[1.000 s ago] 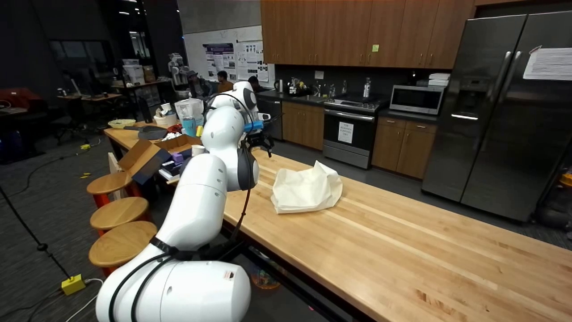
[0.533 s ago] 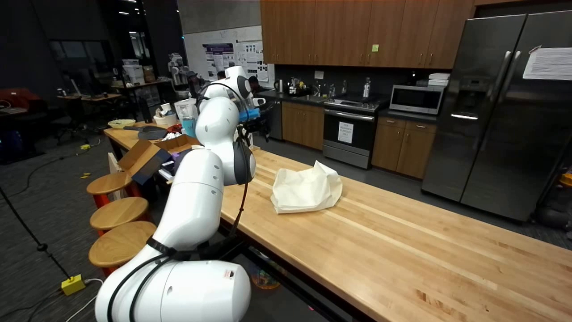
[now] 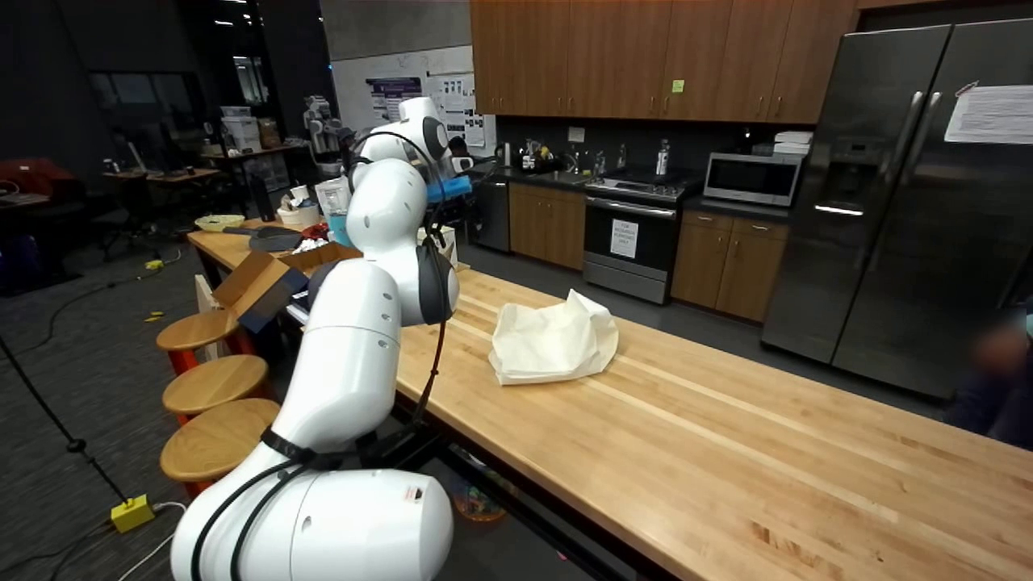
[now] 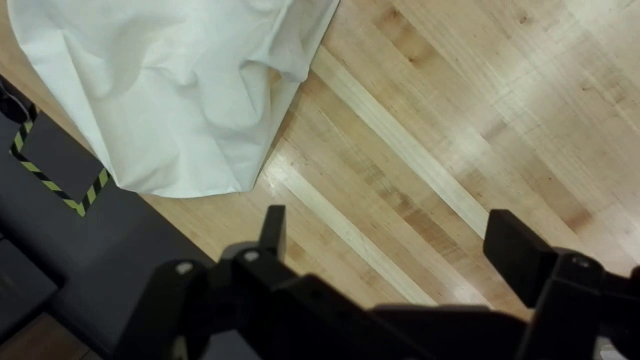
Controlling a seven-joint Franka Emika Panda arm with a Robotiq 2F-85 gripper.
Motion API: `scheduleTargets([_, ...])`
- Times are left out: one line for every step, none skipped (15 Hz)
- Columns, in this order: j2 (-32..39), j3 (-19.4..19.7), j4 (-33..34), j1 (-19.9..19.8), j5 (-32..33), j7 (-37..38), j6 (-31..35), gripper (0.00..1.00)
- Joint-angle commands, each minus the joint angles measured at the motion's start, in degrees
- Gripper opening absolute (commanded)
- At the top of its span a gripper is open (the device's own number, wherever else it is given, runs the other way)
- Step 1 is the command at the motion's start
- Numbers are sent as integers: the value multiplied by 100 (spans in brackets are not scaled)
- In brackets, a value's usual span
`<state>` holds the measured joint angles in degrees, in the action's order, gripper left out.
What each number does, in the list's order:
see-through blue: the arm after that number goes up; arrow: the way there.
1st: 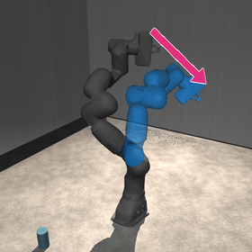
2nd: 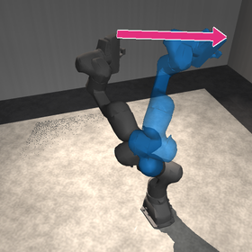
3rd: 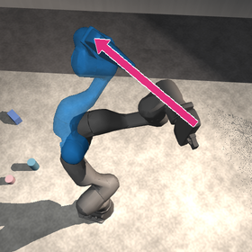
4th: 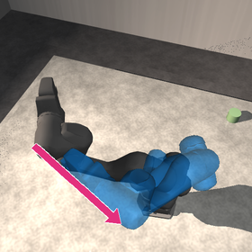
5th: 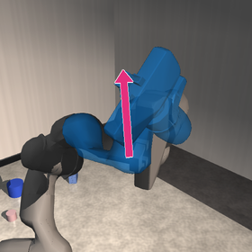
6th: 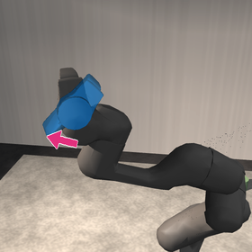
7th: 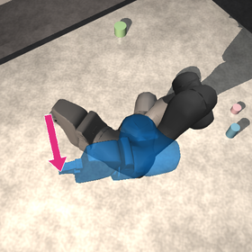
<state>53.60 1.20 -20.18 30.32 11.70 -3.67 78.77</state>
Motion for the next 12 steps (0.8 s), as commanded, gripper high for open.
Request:
scheduleTargets([-216, -129, -115, -130, -180, -195, -113, 100])
scheduleTargets([-232, -163, -129, -181, -252, -123, -155, 100])
scheduleTargets([-250, -200, -144, -245, -335, -58, -217, 100])
scheduleTargets([-260, -216, -153, -306, -396, 35, -281, 100])
scheduleTargets([-267, -206, -157, -353, -426, 110, -346, 100])
scheduleTargets([-250, -174, -142, -413, -444, 263, -359, 100])
scheduleTargets([-237, -175, -134, -499, -489, 381, -378, 100])
scheduleTargets([-231, -173, -134, -578, -524, 473, -400, 100])
scheduleTargets([-216, -170, -130, -669, -565, 578, -390, 100])
scheduleTargets([-189, -164, -131, -764, -605, 719, -364, 100])
scheduleTargets([-177, -154, -153, -848, -637, 865, -370, 100])
scheduleTargets([-152, -133, -182, -941, -655, 1004, -364, 100])
